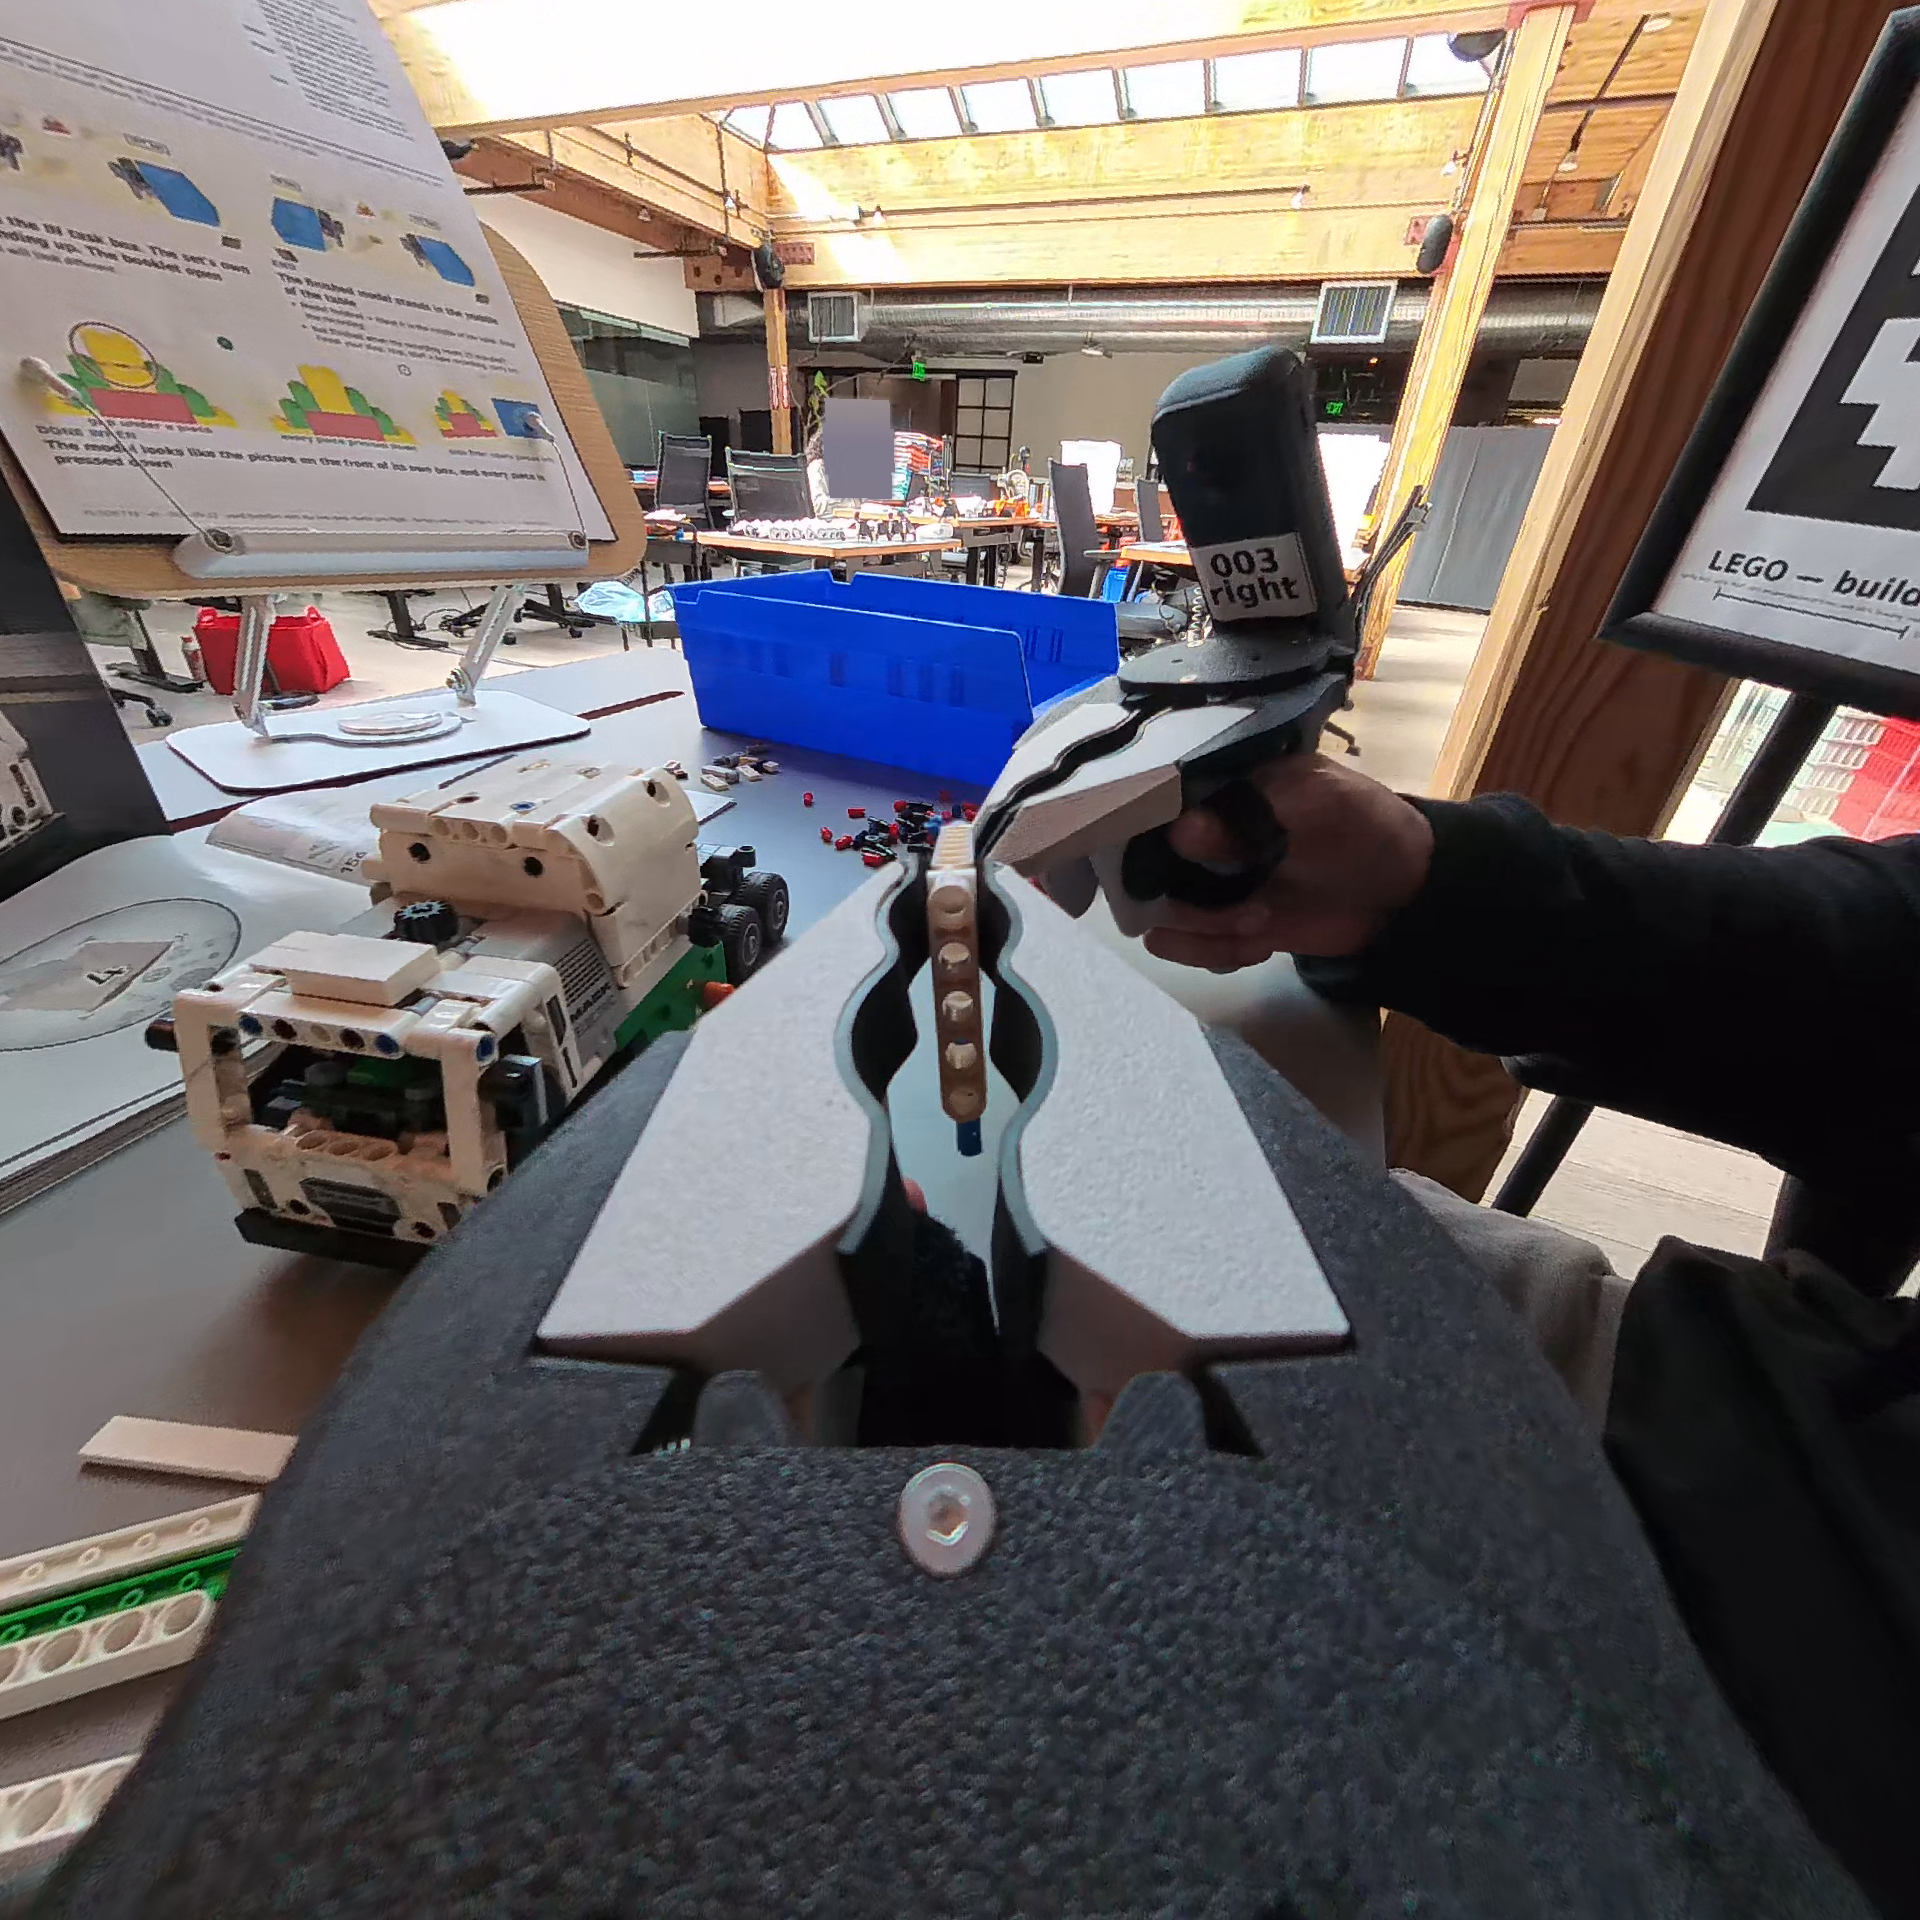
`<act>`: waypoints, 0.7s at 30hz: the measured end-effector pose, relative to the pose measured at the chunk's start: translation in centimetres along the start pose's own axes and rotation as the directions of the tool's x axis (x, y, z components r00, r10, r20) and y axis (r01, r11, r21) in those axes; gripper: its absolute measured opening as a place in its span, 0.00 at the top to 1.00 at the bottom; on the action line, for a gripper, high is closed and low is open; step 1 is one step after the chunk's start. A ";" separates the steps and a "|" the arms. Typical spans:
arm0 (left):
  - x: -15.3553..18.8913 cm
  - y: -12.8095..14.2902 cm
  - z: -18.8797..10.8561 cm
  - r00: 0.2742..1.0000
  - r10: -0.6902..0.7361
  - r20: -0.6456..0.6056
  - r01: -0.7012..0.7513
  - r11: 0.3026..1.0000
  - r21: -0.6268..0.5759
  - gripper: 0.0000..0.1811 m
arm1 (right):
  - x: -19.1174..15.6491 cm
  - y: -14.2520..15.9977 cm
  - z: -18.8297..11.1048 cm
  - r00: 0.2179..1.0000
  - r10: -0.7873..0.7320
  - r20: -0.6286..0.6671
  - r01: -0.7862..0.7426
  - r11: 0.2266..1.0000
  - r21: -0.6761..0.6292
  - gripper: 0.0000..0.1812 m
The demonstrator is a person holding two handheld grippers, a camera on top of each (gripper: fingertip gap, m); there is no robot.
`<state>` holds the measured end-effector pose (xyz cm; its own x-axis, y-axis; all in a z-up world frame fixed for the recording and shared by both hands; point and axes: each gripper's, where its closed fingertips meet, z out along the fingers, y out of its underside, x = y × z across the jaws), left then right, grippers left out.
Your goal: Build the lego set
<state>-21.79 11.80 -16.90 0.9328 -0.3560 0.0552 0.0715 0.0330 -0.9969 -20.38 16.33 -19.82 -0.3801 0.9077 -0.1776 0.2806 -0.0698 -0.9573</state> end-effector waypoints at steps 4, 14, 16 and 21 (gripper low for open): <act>-0.1 -0.1 0.0 1.000 -0.005 0.003 0.005 1.000 0.005 0.97 | -0.1 0.2 0.2 0.999 0.041 0.021 -0.042 0.999 0.010 0.98; -0.3 0.0 0.0 1.000 0.002 0.018 -0.002 1.000 0.003 0.97 | -1.6 -0.6 0.2 0.977 0.167 0.130 -0.175 0.983 0.047 0.99; -0.2 0.0 0.0 1.000 0.007 0.017 -0.007 1.000 -0.002 0.97 | -1.7 -0.4 0.9 0.978 0.181 0.104 -0.185 0.982 0.032 0.99; -0.1 0.3 0.2 0.999 0.038 0.034 -0.038 0.999 -0.019 0.97 | -1.9 -0.1 1.9 0.969 0.234 0.075 -0.237 0.971 0.033 1.00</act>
<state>-21.81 12.06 -17.15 0.9464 -0.3224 0.0189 0.0296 0.0284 -0.9992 -21.37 13.79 -19.87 -0.3685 0.8325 -0.4136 0.3338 -0.2968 -0.8947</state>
